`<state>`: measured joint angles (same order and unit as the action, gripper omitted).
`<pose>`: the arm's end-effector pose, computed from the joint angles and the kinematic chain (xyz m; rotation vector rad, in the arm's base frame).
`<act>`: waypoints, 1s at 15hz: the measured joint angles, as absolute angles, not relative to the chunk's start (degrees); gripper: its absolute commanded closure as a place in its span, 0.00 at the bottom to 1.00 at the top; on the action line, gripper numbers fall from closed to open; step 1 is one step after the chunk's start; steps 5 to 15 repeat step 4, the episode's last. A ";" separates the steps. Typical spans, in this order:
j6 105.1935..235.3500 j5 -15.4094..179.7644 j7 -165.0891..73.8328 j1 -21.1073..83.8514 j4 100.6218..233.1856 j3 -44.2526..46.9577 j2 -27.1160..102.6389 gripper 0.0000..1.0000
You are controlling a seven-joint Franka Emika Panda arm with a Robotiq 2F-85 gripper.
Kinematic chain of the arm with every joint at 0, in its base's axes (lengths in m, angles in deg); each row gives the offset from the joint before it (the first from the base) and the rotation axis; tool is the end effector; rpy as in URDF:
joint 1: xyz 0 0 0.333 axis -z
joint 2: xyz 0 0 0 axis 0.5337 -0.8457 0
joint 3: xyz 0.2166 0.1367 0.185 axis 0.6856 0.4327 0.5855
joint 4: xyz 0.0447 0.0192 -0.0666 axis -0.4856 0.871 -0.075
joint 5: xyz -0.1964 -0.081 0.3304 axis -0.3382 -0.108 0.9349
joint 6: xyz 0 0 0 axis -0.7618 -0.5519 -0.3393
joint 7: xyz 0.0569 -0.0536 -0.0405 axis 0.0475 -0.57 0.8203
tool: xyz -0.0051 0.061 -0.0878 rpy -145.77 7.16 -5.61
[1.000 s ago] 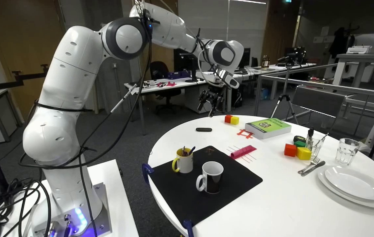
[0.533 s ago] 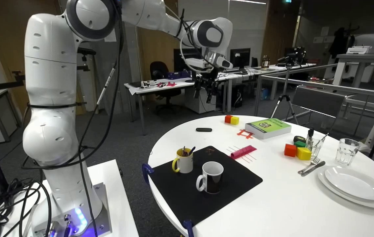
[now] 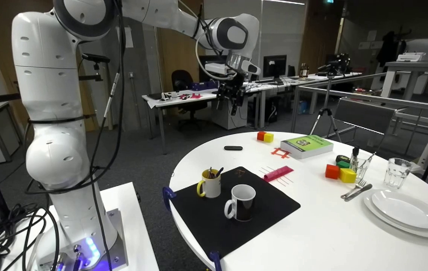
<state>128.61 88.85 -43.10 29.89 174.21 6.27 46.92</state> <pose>0.5710 0.0396 0.4773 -3.0628 -0.0163 0.3835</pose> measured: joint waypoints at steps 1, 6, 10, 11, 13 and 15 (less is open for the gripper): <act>128.61 88.84 -43.10 29.90 174.17 6.27 46.64 0.00; 128.61 88.84 -43.10 29.90 174.08 6.27 46.53 0.00; 128.61 88.84 -43.10 29.90 174.08 6.27 46.53 0.00; 128.61 88.84 -43.10 29.90 174.08 6.27 46.53 0.00; 128.61 88.84 -43.10 29.90 174.08 6.27 46.53 0.00; 128.61 88.84 -43.10 29.90 174.08 6.27 46.53 0.00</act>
